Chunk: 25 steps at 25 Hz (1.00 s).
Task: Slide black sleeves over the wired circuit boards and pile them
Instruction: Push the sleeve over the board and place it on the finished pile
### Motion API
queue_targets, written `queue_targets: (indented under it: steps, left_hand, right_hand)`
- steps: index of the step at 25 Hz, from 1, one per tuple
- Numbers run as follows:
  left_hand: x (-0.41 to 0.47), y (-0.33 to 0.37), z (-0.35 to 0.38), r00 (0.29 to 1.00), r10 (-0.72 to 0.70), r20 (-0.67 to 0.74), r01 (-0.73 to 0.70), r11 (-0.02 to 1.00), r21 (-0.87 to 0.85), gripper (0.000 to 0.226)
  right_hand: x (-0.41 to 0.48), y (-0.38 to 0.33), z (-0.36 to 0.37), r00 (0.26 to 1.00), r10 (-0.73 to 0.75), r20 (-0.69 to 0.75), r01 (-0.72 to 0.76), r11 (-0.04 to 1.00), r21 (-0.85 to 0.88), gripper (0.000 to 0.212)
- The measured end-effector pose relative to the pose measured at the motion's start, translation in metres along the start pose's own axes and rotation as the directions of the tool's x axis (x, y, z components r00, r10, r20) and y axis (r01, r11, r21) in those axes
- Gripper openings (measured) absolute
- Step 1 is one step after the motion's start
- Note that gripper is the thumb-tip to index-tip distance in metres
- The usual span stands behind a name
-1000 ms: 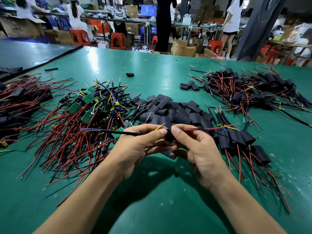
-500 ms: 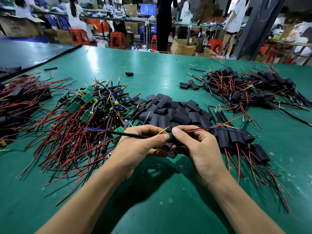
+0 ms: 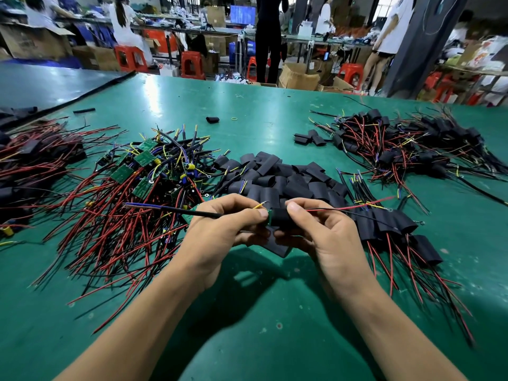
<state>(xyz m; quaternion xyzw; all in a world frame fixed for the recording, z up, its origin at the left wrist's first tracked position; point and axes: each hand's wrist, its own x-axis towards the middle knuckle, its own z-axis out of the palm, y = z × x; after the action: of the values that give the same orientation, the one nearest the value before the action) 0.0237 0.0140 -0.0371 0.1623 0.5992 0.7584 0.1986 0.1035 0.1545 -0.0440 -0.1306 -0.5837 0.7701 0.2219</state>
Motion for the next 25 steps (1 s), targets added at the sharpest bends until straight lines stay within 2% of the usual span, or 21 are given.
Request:
queue_targets:
  steps: [2,5,12,16,19,23,25]
  left_hand:
    - [0.0024,0.0012,-0.0024,1.0,-0.01,-0.012,0.009,0.997,-0.081,0.02]
    - [0.0033,0.0015,-0.0028,0.999,-0.027,0.018,0.029,0.988,-0.15,0.004]
    - [0.0024,0.0022,-0.0052,0.98,-0.126,0.153,0.152,0.973,-0.176,0.015]
    - [0.0004,0.0057,-0.0059,0.954,-0.195,0.227,0.243,0.947,-0.207,0.013]
    - [0.0015,0.0049,-0.0043,0.958,-0.23,0.173,0.265,0.938,-0.223,0.013]
    - [0.0043,0.0021,-0.0048,0.948,-0.293,0.121,0.314,0.924,-0.218,0.015]
    - [0.006,0.0031,-0.0031,0.945,-0.307,0.109,0.325,0.917,-0.232,0.019]
  right_hand:
    - [0.0014,-0.0005,0.0008,1.0,0.014,-0.025,-0.013,0.998,0.055,0.011]
    - [0.0027,0.0001,0.0001,0.998,0.062,-0.023,-0.059,0.992,0.11,0.018]
    - [0.0009,-0.0005,0.0023,0.973,0.213,0.094,-0.228,0.95,0.214,0.037]
    - [-0.0005,-0.002,0.0019,0.962,0.231,0.145,-0.262,0.931,0.253,0.037]
    - [0.0005,-0.002,0.0001,0.958,0.231,0.168,-0.27,0.924,0.272,0.037]
    - [-0.0022,-0.0024,-0.0007,0.923,0.317,0.218,-0.35,0.927,0.134,0.022]
    - [-0.0014,-0.0026,0.0009,0.923,0.331,0.194,-0.36,0.923,0.137,0.017]
